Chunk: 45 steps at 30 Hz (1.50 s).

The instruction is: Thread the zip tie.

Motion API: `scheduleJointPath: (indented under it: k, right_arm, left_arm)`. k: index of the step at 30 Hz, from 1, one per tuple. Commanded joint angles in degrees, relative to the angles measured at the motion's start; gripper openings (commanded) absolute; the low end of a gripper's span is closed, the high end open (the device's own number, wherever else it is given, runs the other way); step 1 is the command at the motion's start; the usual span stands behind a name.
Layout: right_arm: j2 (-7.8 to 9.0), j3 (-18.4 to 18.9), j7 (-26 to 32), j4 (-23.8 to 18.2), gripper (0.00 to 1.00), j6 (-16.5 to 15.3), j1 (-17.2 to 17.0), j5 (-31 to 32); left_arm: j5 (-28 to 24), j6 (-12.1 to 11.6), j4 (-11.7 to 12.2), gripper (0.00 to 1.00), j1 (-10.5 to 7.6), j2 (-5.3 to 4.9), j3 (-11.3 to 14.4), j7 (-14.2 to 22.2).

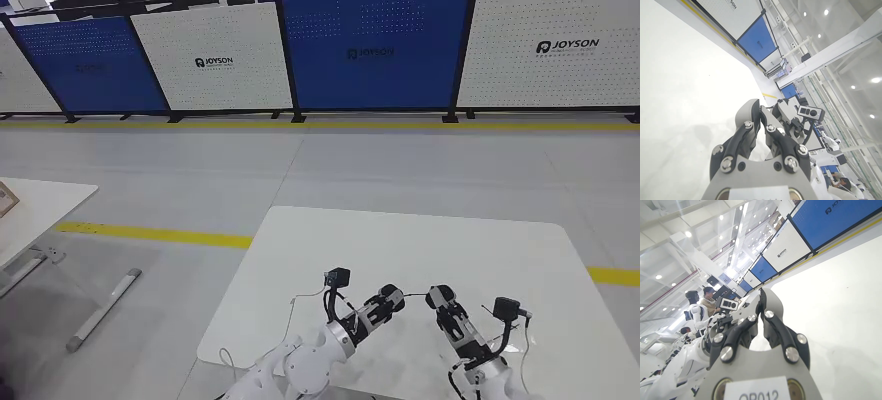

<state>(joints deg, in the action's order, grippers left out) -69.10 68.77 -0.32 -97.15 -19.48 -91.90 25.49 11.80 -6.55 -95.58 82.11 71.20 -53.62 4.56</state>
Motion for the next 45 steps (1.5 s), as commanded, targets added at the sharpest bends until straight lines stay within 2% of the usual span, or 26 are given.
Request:
scheduleJointPath:
  k: [1,14,15,16,17,18,23,26,28,33,34,35,36,45]
  right_arm:
    - [0.05,-0.1,0.08,-0.02,0.0,0.0,0.0,0.27]
    - [0.3,-0.58,1.56,0.15,0.0,0.0,0.37,-0.46]
    - [0.31,-0.57,1.67,0.16,0.03,0.0,0.37,-0.75]
    - [0.33,-0.56,1.82,0.16,0.18,0.0,0.39,-0.98]
    - [0.35,-0.52,1.93,0.18,0.21,0.0,0.41,-1.05]
    - [0.37,-0.5,2.02,0.21,0.31,0.0,0.44,-1.1]
    - [0.42,-0.5,2.13,0.45,0.36,0.0,0.56,-0.86]
    - [0.43,-0.56,1.91,0.42,0.35,0.0,0.55,-0.72]
    - [0.46,-0.56,1.66,0.34,0.28,0.0,0.46,-0.51]
    - [0.59,-0.39,1.09,0.18,0.24,0.0,0.1,-0.37]
    - [0.61,-0.36,0.99,0.17,0.19,0.0,0.06,-0.36]
    - [0.63,-0.34,0.91,0.14,0.07,0.0,0.03,-0.35]
    - [0.66,-0.3,0.74,0.09,0.0,0.0,-0.01,-0.32]
    - [0.84,-0.28,0.5,-0.08,0.0,0.0,-0.09,-0.06]
  left_arm:
    - [0.16,-0.41,-0.26,0.0,0.28,-0.06,-0.09,0.13]
    - [0.52,-1.5,-0.78,0.0,0.91,-0.23,-0.34,0.86]
    - [0.35,-1.37,-0.73,0.0,0.9,-0.21,-0.39,0.65]
    - [0.19,-1.07,-0.64,0.0,0.86,-0.17,-0.44,0.34]
    - [0.0,-0.83,-0.58,0.0,0.83,-0.14,-0.44,0.18]
    - [-0.19,-0.47,-0.5,0.0,0.78,-0.1,-0.46,0.03]
    - [-0.63,0.77,-0.16,0.0,0.45,0.06,-0.33,-0.45]
    - [-0.65,1.77,0.0,0.0,0.28,0.16,-0.23,-0.73]
    - [-0.85,2.43,0.03,0.0,0.2,0.22,-0.24,-0.99]
    - [-1.28,3.26,-0.31,0.0,0.07,0.32,-0.43,-1.38]
    - [-1.23,3.31,-0.42,0.0,0.1,0.32,-0.45,-1.41]
    - [-1.03,3.37,-0.51,0.0,0.13,0.32,-0.44,-1.46]
    - [-0.69,3.49,-0.65,0.0,0.19,0.32,-0.37,-1.49]
    - [0.84,2.89,-1.16,0.0,0.57,0.27,-0.18,-1.16]
